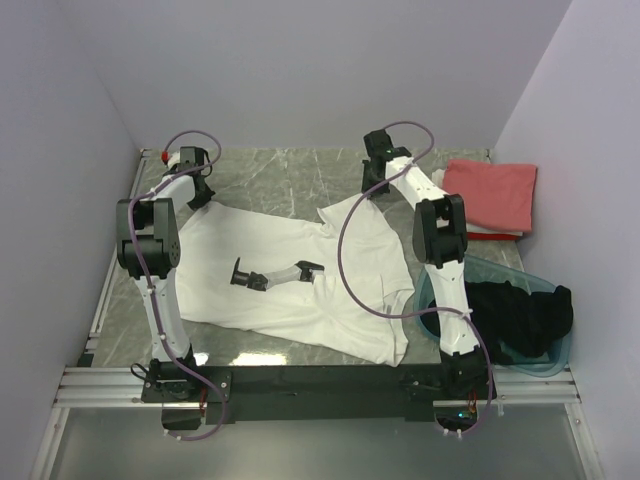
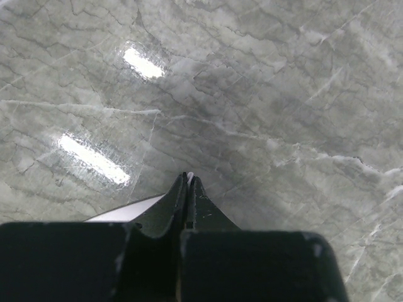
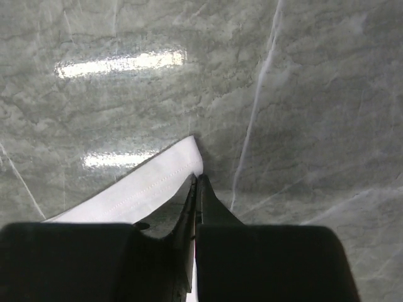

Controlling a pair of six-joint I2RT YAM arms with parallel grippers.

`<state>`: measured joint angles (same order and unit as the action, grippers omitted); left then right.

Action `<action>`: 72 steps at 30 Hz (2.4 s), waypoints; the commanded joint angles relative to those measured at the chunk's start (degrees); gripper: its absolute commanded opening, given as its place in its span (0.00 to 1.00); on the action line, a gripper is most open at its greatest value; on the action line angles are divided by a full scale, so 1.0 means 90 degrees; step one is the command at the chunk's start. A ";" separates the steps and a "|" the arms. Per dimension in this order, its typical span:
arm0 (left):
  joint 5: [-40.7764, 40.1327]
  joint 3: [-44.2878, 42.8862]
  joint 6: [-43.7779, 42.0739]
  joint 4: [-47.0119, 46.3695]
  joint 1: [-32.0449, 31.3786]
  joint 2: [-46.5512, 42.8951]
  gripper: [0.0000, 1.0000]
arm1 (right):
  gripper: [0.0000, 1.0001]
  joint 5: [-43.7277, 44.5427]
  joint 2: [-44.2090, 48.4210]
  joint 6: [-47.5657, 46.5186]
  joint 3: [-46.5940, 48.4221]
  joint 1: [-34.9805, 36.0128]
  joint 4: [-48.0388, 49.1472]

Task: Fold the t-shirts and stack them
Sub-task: Fold the tshirt

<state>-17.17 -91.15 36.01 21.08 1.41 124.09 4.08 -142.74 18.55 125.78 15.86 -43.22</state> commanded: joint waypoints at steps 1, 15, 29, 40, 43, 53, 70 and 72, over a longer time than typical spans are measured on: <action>0.0247 0.0128 -0.0036 0.0041 -0.0059 -0.0428 0.01 | 0.00 -0.0043 0.0244 -0.0068 -0.0303 -0.0014 0.0056; -0.0123 0.0567 -0.0036 -0.0126 -0.0059 -0.1288 0.01 | 0.00 -0.0355 0.3602 -0.0030 -0.3221 -0.0014 0.1354; -0.0816 0.1758 0.0052 -0.0526 -0.0069 -0.2068 0.01 | 0.00 -0.0297 0.6288 0.0322 -0.6278 0.0562 0.1990; -0.1842 0.2657 0.0110 -0.0682 -0.0069 -0.2528 0.01 | 0.00 0.0406 0.8056 0.0752 -0.7665 0.1294 0.1541; -0.2037 0.2774 0.0110 -0.0663 -0.0069 -0.2606 0.01 | 0.00 0.0552 0.8330 0.0869 -0.7910 0.1509 0.1375; -0.2643 0.3233 -0.0007 -0.0906 -0.0069 -0.2860 0.01 | 0.00 0.0885 0.9432 0.1425 -0.8554 0.2280 0.0663; -0.3053 0.3887 0.0237 -0.0897 -0.0059 -0.3162 0.00 | 0.00 0.1246 1.0205 0.2246 -0.9102 0.3199 -0.0021; -0.3092 0.3985 0.0305 -0.0897 -0.0059 -0.3241 0.01 | 0.00 0.1305 1.0273 0.2295 -0.9083 0.3267 -0.0119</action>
<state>-42.09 -56.34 37.21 14.02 0.97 98.26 13.08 -52.10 37.34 43.83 44.31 -42.44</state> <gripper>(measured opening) 0.020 0.008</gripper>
